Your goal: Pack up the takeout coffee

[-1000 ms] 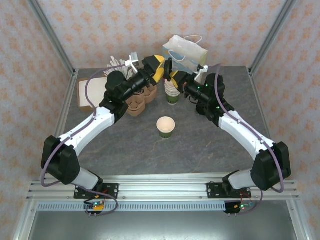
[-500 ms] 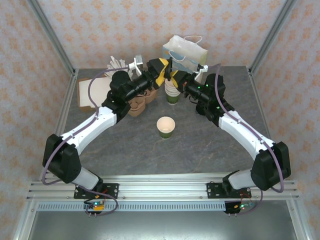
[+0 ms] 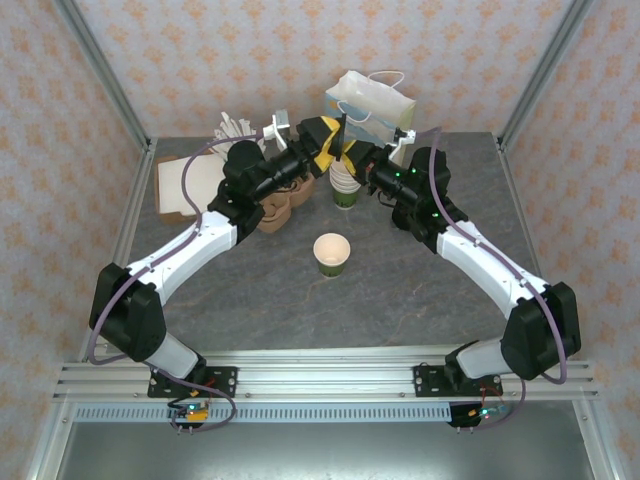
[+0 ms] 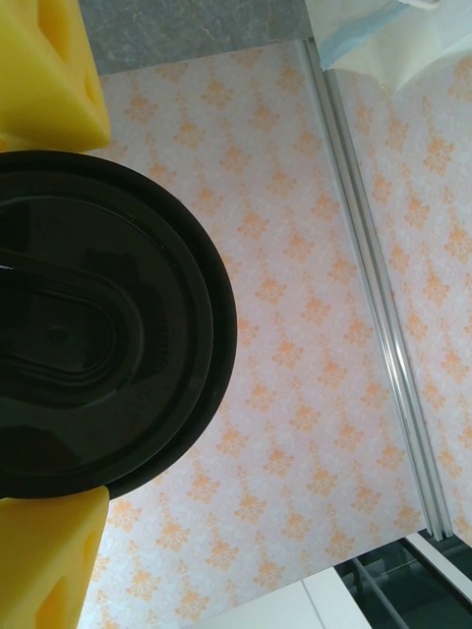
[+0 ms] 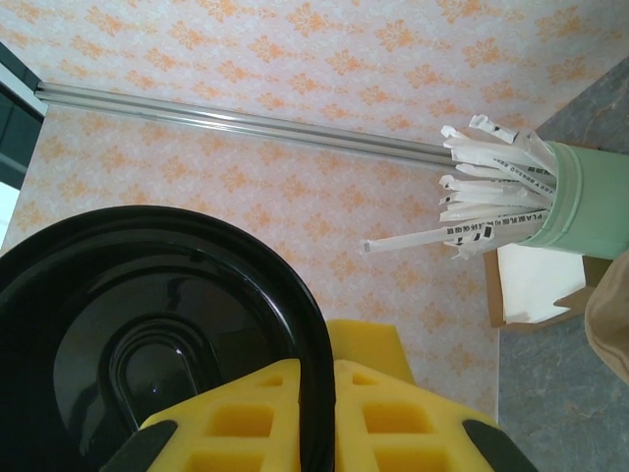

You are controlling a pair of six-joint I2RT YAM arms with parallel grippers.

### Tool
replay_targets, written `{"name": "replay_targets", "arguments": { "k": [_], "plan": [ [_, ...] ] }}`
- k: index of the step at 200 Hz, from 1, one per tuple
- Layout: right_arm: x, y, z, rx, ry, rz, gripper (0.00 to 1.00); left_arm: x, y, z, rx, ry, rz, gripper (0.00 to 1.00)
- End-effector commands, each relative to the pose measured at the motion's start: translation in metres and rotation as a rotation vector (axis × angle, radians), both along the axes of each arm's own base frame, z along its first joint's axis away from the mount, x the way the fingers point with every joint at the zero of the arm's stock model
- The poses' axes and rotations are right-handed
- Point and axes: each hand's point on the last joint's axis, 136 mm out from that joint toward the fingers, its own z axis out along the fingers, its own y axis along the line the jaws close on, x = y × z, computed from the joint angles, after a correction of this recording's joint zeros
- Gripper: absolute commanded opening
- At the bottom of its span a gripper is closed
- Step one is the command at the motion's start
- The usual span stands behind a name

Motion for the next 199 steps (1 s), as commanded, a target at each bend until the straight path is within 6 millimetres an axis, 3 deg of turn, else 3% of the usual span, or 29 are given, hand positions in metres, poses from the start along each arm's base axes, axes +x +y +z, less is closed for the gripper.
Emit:
{"name": "replay_targets", "arguments": {
  "k": [1, 82, 114, 134, 158, 170, 199],
  "plan": [
    [-0.005, 0.005, 0.029, 0.040, -0.080, 0.031, 0.14, -0.005, -0.002, 0.019, -0.031, -0.045, -0.022, 0.83],
    [-0.001, 0.002, 0.021, -0.002, -0.070, -0.002, 0.18, -0.003, 0.002, 0.007, 0.008, -0.010, 0.008, 0.69],
    [-0.004, -0.007, 0.014, -0.078, -0.075, -0.045, 0.40, 0.000, 0.013, -0.008, 0.090, 0.000, 0.076, 0.67],
    [-0.007, -0.029, 0.004, -0.173, -0.073, -0.119, 0.49, -0.003, 0.025, -0.030, 0.283, -0.018, 0.145, 0.66],
    [-0.010, -0.073, -0.018, -0.379, -0.066, -0.279, 0.54, -0.020, 0.045, -0.067, 0.681, -0.079, 0.254, 0.66],
    [-0.018, -0.097, -0.018, -0.497, -0.089, -0.367, 0.55, -0.029, 0.055, -0.086, 0.874, -0.104, 0.289, 0.66],
    [-0.026, -0.133, -0.031, -0.740, -0.112, -0.475, 0.60, -0.052, 0.052, -0.136, 1.175, -0.148, 0.213, 0.66]
  ]
}}
